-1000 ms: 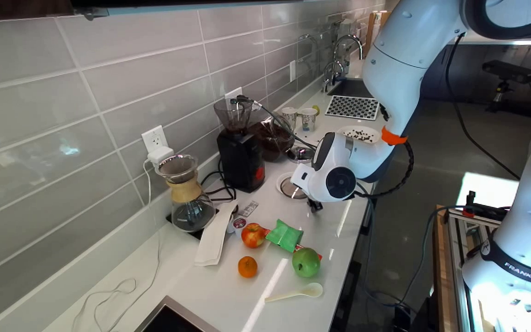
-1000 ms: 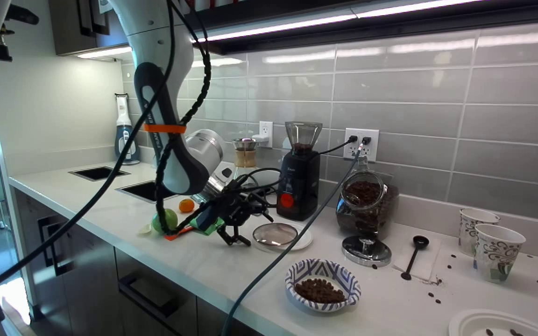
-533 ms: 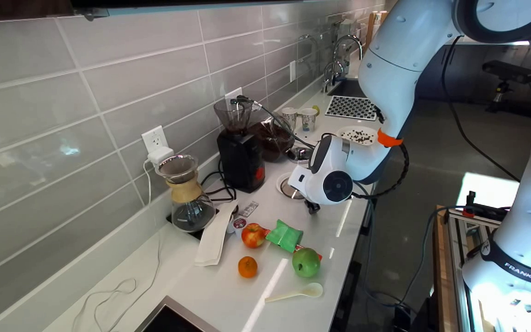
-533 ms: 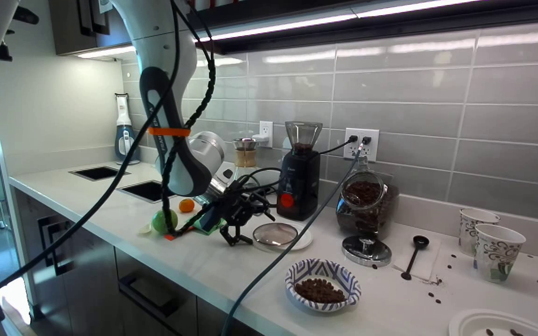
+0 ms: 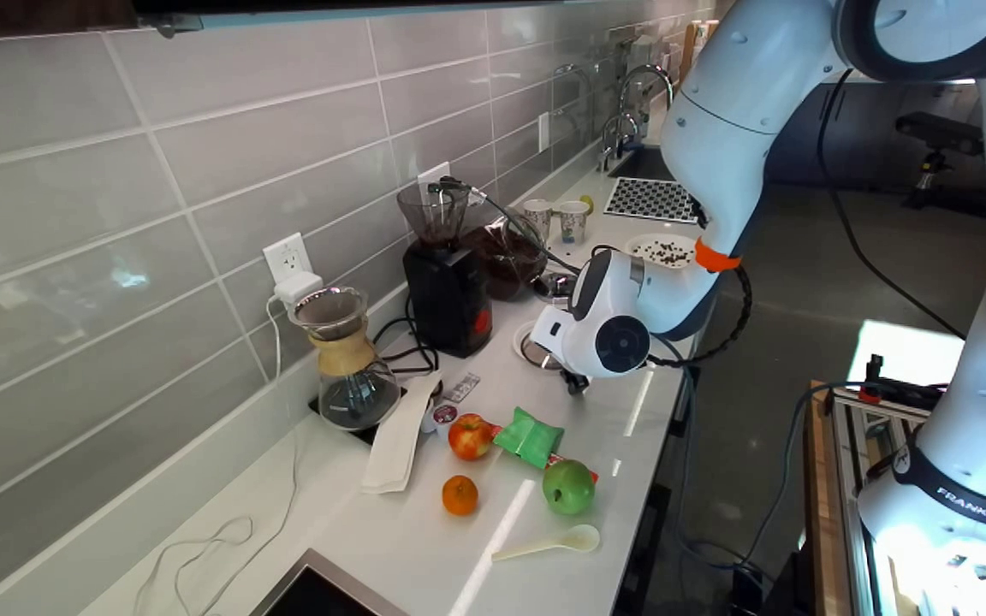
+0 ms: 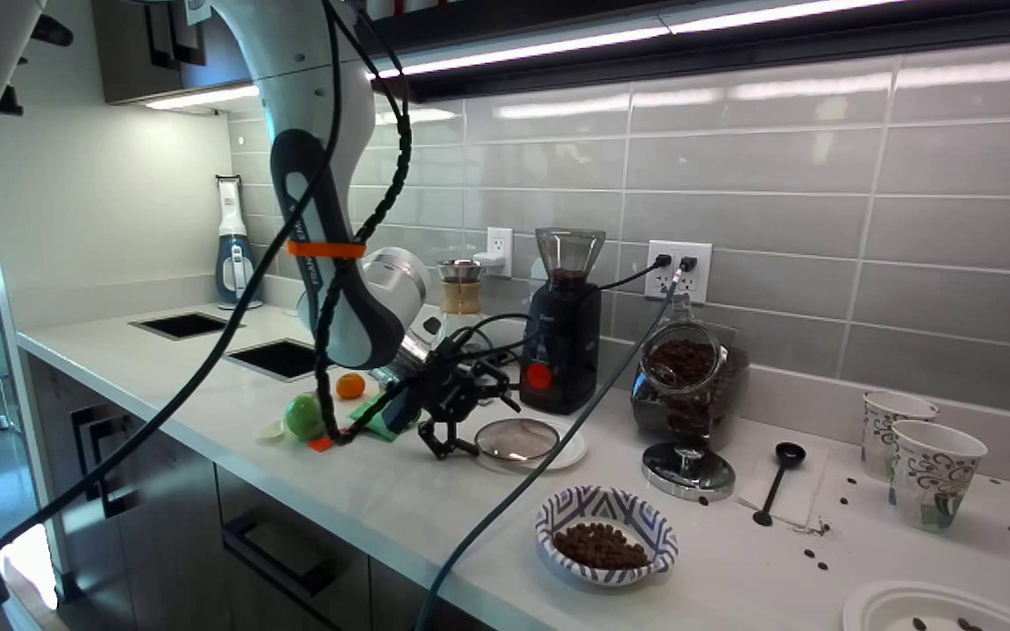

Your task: Put the lid on the blender.

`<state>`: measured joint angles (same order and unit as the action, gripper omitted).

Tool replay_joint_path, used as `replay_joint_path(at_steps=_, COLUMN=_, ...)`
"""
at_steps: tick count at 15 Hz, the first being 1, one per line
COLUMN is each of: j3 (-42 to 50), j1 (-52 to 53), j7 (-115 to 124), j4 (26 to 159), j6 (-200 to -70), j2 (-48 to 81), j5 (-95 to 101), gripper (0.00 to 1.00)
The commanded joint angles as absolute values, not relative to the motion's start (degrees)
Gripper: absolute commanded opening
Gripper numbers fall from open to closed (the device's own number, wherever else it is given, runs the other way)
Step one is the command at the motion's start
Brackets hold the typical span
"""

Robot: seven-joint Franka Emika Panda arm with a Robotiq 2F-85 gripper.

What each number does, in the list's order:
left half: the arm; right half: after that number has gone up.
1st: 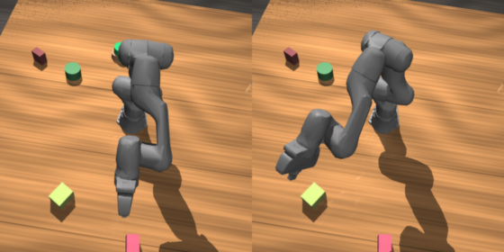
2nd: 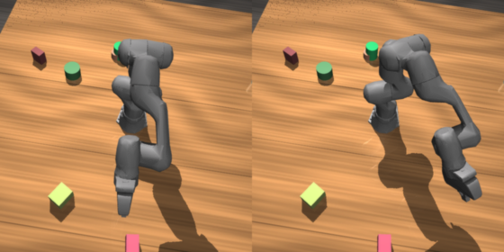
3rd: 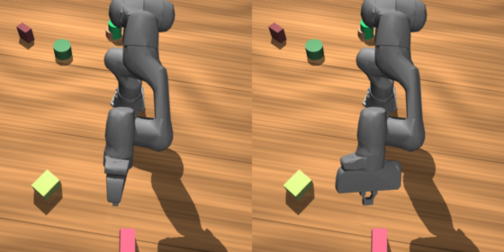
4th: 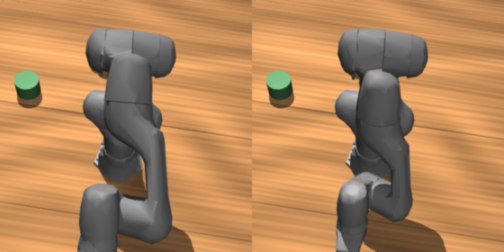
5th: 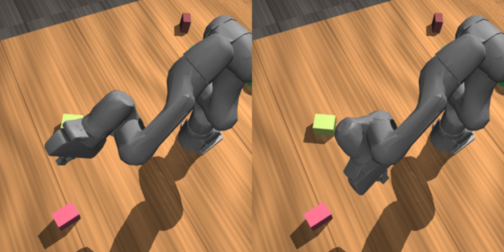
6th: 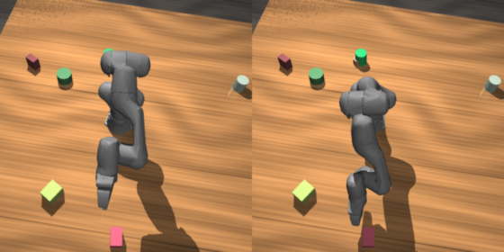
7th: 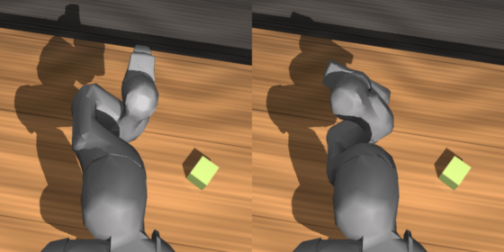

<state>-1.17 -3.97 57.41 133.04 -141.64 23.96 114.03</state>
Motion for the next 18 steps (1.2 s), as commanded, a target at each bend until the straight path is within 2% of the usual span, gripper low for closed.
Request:
replay_joint_path(at_steps=1, j3=-2.3, j1=-5.3, j7=59.0, j4=130.6, j6=-141.1, j2=27.8, j5=116.5, gripper=1.00)
replay_joint_path(at_steps=7, j3=-2.6, j1=-5.7, j7=58.9, j4=129.4, j6=-141.4, j2=28.7, j5=116.8, gripper=0.99)
replay_joint_path(at_steps=8, j3=-2.6, j1=-5.7, j7=58.9, j4=129.4, j6=-141.4, j2=28.8, j5=116.8, gripper=0.92)
replay_joint_path(at_steps=10, j3=-2.8, j1=-5.8, j7=58.7, j4=129.2, j6=-141.5, j2=29.0, j5=116.8, gripper=0.85)
replay_joint_path(at_steps=11, j3=-2.9, j1=-5.8, j7=58.7, j4=129.1, j6=-141.6, j2=29.1, j5=116.8, gripper=0.78)
replay_joint_path(at_steps=12, j3=-2.8, j1=-5.9, j7=58.7, j4=129.0, j6=-141.6, j2=29.1, j5=116.8, gripper=0.79)
replay_joint_path(at_steps=15, j3=-2.9, j1=-5.8, j7=58.5, j4=128.9, j6=-141.5, j2=29.3, j5=116.7, gripper=0.73)
replay_joint_path(at_steps=16, j3=-3.0, j1=-5.8, j7=58.5, j4=128.8, j6=-141.5, j2=29.4, j5=116.7, gripper=0.67)
replay_joint_path(at_steps=18, j3=-3.0, j1=-5.8, j7=58.2, j4=128.9, j6=-141.3, j2=29.4, j5=116.5, gripper=0.64)
